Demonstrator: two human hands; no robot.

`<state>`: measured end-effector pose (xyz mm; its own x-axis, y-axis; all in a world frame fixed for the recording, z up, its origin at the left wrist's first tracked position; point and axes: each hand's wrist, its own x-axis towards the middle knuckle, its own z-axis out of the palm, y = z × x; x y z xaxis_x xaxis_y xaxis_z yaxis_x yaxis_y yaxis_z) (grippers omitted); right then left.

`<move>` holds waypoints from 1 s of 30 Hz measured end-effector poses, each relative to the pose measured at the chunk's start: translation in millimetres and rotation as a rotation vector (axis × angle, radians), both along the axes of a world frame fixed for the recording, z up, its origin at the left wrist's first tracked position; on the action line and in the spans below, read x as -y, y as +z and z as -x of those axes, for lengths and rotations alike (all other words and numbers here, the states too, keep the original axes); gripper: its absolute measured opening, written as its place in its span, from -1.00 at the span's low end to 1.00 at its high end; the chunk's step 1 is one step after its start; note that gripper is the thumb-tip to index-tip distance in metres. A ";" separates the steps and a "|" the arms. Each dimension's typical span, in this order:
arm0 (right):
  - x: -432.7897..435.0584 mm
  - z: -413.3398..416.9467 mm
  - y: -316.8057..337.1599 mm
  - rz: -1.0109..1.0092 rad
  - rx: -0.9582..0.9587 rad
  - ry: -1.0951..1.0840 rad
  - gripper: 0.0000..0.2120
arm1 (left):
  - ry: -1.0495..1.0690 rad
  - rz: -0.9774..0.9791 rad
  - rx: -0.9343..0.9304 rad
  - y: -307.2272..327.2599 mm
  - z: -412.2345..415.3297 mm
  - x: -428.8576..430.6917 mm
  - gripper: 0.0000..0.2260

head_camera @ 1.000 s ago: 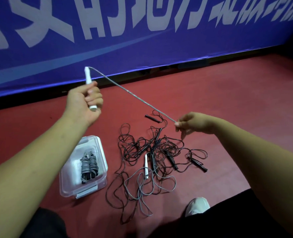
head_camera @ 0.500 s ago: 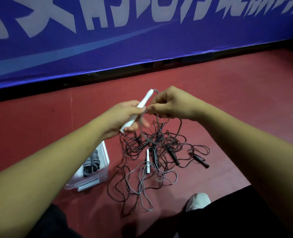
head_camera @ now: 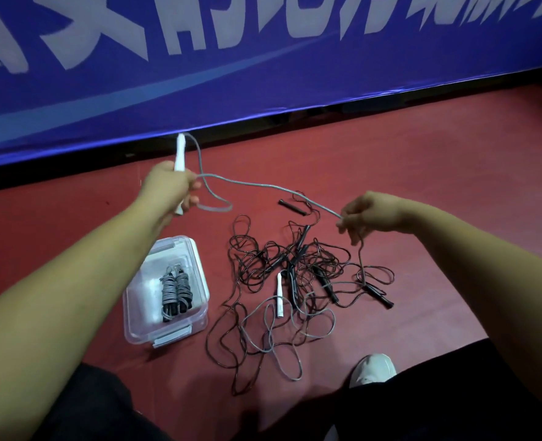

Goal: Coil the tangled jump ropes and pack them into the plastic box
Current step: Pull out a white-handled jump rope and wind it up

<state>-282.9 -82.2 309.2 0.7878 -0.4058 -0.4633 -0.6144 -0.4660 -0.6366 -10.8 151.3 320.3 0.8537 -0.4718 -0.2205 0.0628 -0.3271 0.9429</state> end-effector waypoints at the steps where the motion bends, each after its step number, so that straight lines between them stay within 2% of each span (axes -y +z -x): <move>1: -3.2 -4.4 6.7 0.013 0.053 0.001 -0.84 | 0.001 -0.164 0.149 -4.3 -0.9 -1.2 -0.94; 2: -8.2 -10.0 14.7 0.030 0.105 0.013 -0.85 | -0.004 -0.254 0.267 -6.9 0.1 -1.0 -0.91; 4: -23.3 -22.6 30.7 0.087 0.191 0.086 -0.85 | -0.092 -0.195 0.341 -4.0 10.9 3.3 -0.89; 8: -58.3 -42.2 50.9 0.139 0.303 0.219 -0.85 | -0.466 0.156 0.055 16.1 58.5 15.0 -0.91; 12: -70.6 -49.2 62.4 0.131 0.425 0.209 -0.79 | -0.730 0.055 0.048 18.1 80.2 16.0 -0.91; 15: -63.7 -43.1 60.4 0.161 0.412 0.180 -0.77 | -0.646 0.099 -0.030 20.3 76.5 15.0 -0.95; 18: -63.4 -38.3 55.6 0.138 0.357 0.196 -0.78 | -0.590 0.155 -0.159 24.1 78.8 15.8 -0.73; 20: -69.4 -40.6 56.6 0.109 0.361 0.221 -0.78 | -0.559 0.157 -0.189 21.6 86.7 18.5 -0.67; 24: -80.4 -48.7 57.1 0.145 0.344 0.284 -0.74 | -0.434 0.220 -0.176 12.7 92.7 24.4 -0.75; 27: -70.3 -45.3 51.1 0.144 0.338 0.201 -0.81 | -0.342 0.293 -0.139 19.1 82.3 25.5 -0.71; 30: -40.6 -31.7 34.6 0.153 0.177 0.182 -0.84 | -0.200 0.358 -0.100 26.3 57.2 20.2 -0.69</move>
